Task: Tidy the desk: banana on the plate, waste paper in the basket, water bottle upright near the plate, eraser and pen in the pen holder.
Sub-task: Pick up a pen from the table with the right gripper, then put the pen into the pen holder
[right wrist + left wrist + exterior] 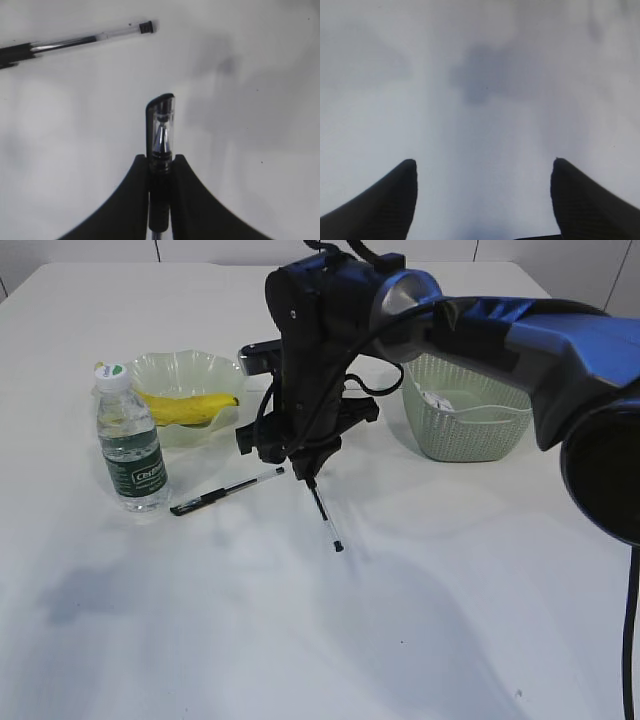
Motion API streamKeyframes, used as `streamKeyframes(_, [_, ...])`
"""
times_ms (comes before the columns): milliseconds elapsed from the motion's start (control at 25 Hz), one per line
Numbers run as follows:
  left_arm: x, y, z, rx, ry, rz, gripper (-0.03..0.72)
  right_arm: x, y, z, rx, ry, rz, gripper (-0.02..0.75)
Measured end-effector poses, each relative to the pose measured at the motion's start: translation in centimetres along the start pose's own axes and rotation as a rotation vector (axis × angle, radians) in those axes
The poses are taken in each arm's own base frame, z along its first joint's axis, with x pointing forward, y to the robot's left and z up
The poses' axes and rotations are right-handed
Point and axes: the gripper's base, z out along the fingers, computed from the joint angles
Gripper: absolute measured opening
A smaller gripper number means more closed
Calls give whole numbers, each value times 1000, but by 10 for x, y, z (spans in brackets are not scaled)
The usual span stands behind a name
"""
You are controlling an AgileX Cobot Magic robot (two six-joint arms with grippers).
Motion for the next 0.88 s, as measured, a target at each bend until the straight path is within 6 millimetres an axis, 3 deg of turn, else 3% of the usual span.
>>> streamKeyframes(520, [1,0,0,0,9,0,591,-2,-11,-56,16,-97,-118,62])
streamKeyframes(880, [1,0,0,0,7,0,591,15,-63,-74,42,-46,-34,62])
